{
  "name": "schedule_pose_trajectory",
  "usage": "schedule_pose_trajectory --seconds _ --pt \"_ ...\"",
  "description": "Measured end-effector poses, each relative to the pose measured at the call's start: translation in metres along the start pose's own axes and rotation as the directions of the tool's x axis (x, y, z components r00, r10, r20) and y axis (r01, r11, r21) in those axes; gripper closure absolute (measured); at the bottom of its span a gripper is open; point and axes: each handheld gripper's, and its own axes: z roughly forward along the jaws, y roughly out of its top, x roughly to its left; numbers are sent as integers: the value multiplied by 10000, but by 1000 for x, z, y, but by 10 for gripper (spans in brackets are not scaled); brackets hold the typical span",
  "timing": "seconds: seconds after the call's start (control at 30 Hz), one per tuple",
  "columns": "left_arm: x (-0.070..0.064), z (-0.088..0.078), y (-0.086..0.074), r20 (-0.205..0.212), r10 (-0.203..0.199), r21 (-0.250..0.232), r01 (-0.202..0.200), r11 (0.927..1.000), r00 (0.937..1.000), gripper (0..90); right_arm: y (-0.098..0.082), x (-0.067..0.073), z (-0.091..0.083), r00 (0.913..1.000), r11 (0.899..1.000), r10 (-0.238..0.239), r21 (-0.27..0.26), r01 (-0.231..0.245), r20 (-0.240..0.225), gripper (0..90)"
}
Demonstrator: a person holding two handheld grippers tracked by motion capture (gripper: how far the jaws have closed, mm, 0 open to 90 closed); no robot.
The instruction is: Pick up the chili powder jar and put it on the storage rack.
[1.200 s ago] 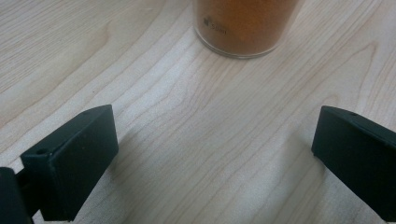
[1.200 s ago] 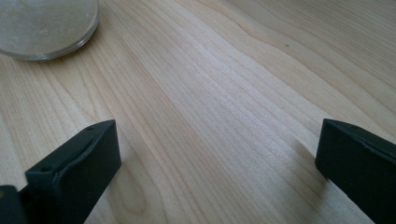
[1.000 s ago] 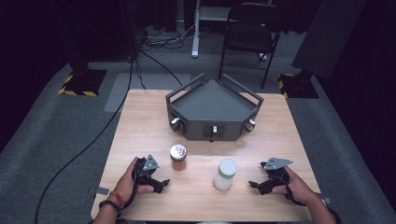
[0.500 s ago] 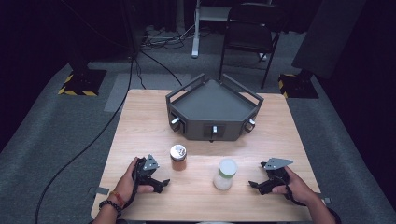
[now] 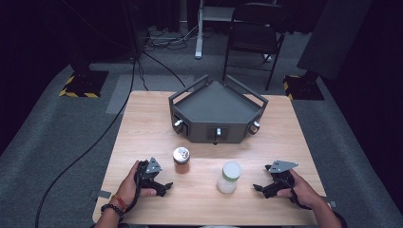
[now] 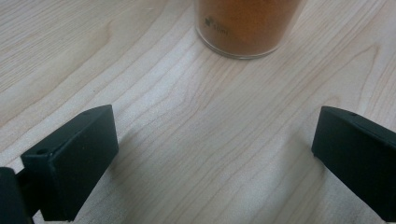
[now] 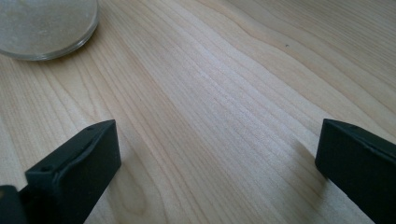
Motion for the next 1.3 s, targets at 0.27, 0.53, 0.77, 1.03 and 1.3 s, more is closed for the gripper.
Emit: schedule_pose_trajectory --seconds 0.27,0.53,0.77,1.03,1.3 --pt "-6 -2 4 -171 142 -9 -142 9999 9998 16 0 0 0 10000 10000 1 0 -1 -1 0" --pt "-12 -8 5 -408 137 -327 -151 9994 9991 15 0 0 0 10000 10000 0 0 0 -1 0" --pt "-14 -12 6 -380 49 -653 -74 9978 9993 15 0 0 0 10000 10000 -10 0 10 -8 0" --pt "-19 -16 9 -409 21 -773 -53 9970 9992 15 0 0 0 10000 10000 -9 0 9 -8 0" --pt "-24 -20 6 -495 -156 -1416 84 9899 9987 12 0 0 0 10000 10000 -8 0 8 -8 0"
